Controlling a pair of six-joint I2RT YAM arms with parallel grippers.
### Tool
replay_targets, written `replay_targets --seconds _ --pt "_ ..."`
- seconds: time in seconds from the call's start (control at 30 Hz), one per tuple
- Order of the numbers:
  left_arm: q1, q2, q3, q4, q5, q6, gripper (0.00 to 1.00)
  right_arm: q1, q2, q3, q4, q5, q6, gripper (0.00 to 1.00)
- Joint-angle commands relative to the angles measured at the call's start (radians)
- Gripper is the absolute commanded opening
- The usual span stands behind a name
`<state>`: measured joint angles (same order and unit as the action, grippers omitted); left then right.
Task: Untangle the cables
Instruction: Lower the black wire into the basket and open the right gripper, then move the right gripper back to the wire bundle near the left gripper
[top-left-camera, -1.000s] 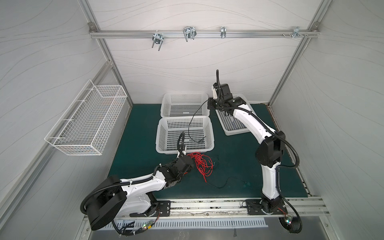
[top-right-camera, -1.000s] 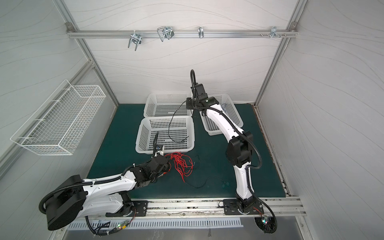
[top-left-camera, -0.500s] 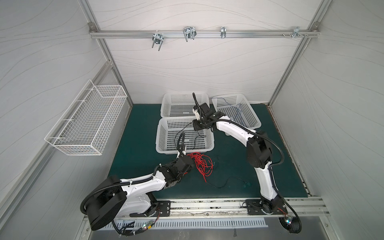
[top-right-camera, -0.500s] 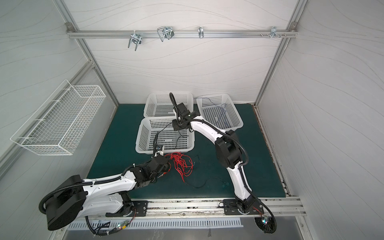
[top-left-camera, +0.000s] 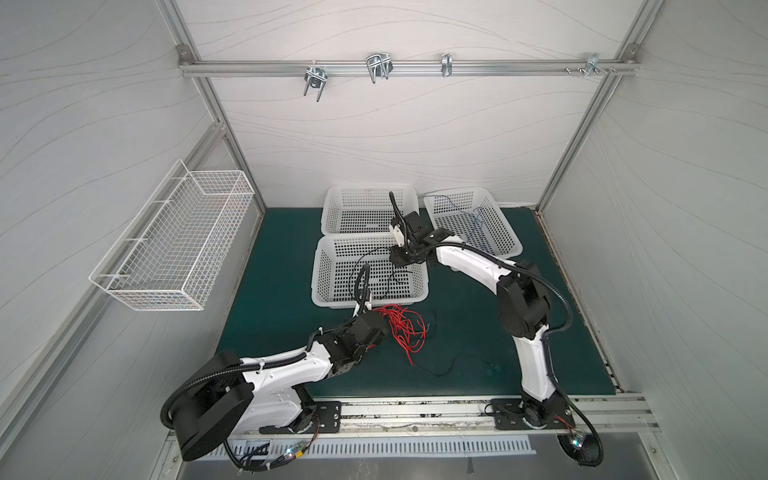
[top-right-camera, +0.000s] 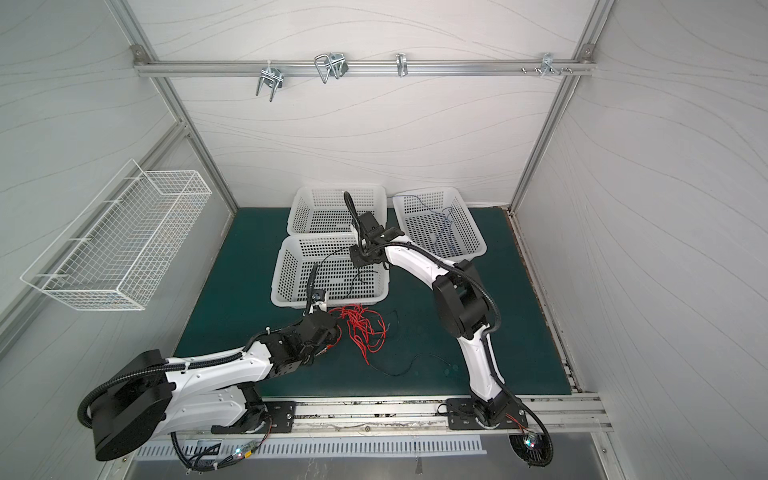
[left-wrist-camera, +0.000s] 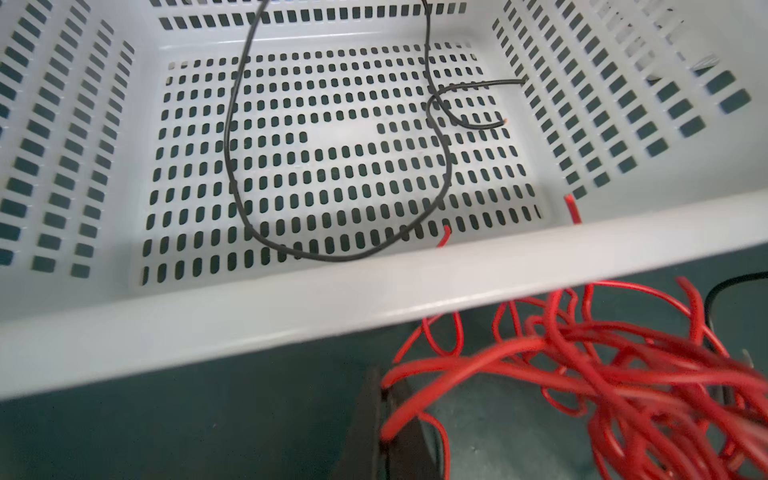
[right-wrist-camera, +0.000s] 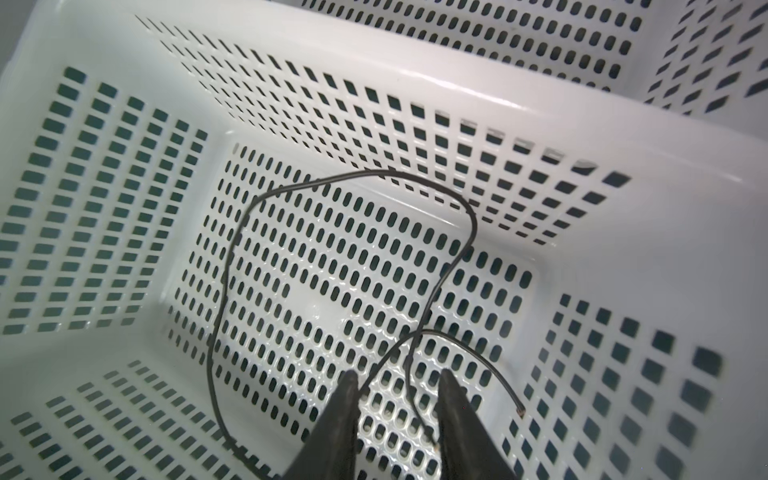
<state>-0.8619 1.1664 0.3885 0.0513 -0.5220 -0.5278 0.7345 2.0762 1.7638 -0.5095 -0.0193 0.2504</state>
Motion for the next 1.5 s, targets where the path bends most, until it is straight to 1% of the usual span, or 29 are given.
replay_targets --seconds 0.0,0.1,0.3,0.53,0.63,0.83,0.87,0.97,1.0,1.2,1.47 --pt "0.006 -0.025 0.017 -0.021 -0.046 -0.013 0.0 -0.002 -0.135 -0.026 0.04 0.009 -0.033 0.36" --pt "0.006 -0.036 0.01 -0.019 -0.047 -0.015 0.0 -0.002 -0.217 -0.086 0.048 0.03 -0.041 0.37" --pt "0.006 -0.045 0.01 -0.026 -0.047 -0.012 0.0 -0.002 -0.407 -0.268 0.054 0.08 -0.043 0.37" --pt "0.006 -0.046 0.012 -0.026 -0.044 -0.005 0.0 -0.002 -0.632 -0.561 0.085 0.138 -0.026 0.4" --pt "0.006 -0.045 0.015 -0.026 -0.039 0.0 0.0 0.0 -0.725 -0.702 0.124 0.143 -0.009 0.42" --pt "0.006 -0.04 0.018 -0.023 -0.034 0.005 0.0 0.0 -0.86 -0.95 0.235 0.086 0.074 0.45" --pt "0.006 -0.038 0.017 -0.019 -0.033 0.005 0.0 0.004 -0.878 -0.984 0.256 0.076 0.09 0.51" --pt "0.006 -0.035 0.015 -0.01 -0.026 0.005 0.0 0.022 -0.91 -1.062 0.315 0.07 0.125 0.61" --pt "0.006 -0.033 0.015 -0.007 -0.023 0.005 0.0 0.029 -0.912 -1.082 0.333 0.075 0.131 0.62" --pt "0.006 -0.023 0.02 0.002 -0.019 0.017 0.0 0.067 -0.86 -1.151 0.454 0.098 0.136 0.62" --pt "0.006 -0.021 0.022 -0.001 -0.016 0.011 0.0 0.08 -0.712 -1.19 0.651 0.09 0.146 0.62"
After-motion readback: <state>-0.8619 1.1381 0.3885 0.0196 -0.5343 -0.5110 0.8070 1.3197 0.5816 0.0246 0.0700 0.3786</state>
